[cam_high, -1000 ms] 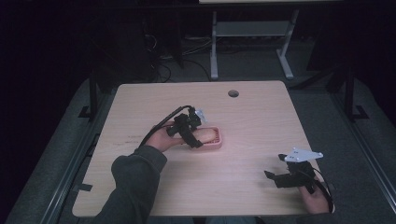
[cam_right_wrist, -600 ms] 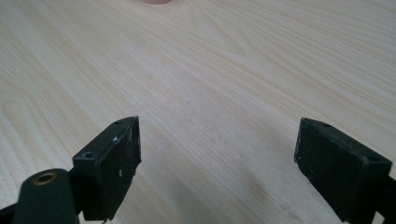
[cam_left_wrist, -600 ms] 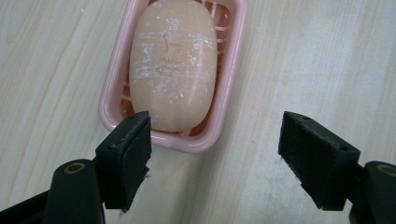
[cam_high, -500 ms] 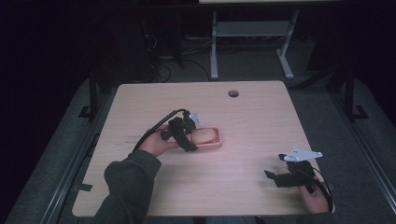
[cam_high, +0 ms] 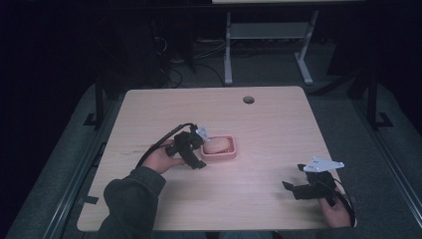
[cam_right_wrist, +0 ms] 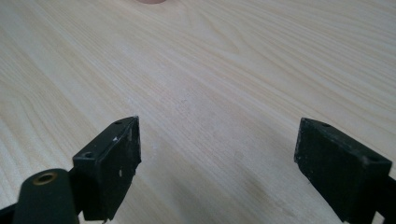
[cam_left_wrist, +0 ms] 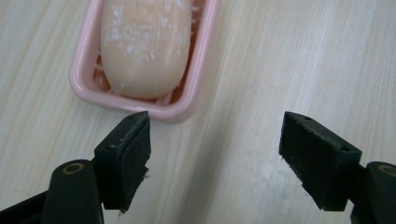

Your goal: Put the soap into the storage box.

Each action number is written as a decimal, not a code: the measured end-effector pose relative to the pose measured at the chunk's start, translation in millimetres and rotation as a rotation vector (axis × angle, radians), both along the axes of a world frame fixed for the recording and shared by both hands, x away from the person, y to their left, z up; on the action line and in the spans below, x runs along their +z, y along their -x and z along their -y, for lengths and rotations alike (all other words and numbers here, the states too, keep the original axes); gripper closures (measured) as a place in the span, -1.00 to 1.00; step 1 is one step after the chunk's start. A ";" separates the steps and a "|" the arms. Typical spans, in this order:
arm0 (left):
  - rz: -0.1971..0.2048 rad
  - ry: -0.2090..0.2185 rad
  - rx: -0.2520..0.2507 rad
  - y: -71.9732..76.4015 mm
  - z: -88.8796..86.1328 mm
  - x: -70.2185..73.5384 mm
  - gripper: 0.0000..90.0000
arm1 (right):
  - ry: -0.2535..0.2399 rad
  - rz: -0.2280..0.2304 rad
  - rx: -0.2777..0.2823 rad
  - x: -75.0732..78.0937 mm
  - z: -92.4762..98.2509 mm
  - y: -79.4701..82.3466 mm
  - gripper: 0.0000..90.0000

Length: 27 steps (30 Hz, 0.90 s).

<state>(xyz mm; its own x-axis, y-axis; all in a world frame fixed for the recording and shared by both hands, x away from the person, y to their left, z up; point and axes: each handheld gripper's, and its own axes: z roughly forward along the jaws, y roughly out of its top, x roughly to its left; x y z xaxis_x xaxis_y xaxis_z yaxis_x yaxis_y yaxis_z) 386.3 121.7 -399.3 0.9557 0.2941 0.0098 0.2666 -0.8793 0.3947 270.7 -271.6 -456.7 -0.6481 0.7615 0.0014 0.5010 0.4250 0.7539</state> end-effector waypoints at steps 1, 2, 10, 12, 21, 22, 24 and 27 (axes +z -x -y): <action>0.001 0.000 0.003 0.9 -1.6 -0.8 -0.45 | 0.001 0.001 0.000 0.1 0.0 0.0 -0.69; 0.003 0.002 0.005 2.2 -3.8 -1.5 -0.45 | 0.001 0.002 0.001 0.1 -0.1 0.1 -0.69; 0.010 0.015 0.021 11.1 -15.3 -4.0 -0.45 | 0.003 -0.001 -0.002 0.4 -2.8 0.6 -0.69; 0.008 0.023 0.021 13.3 -18.0 -3.4 -0.45 | 0.004 0.003 0.001 0.2 -3.0 0.2 -0.69; 0.021 0.018 0.020 24.3 -25.2 -7.2 -0.45 | 0.015 0.000 0.001 -0.5 -3.0 -0.1 -0.69; 0.022 0.017 0.020 25.3 -25.9 -7.8 -0.45 | 0.018 0.000 0.003 -0.7 -3.3 -0.3 -0.69; 0.019 0.022 0.023 27.1 -27.1 -8.7 -0.45 | 0.015 -0.001 0.004 -0.9 -3.7 -0.4 -0.69; 0.018 0.025 0.025 30.6 -28.9 -10.0 -0.45 | 0.015 0.002 0.003 -0.9 -3.4 -0.4 -0.69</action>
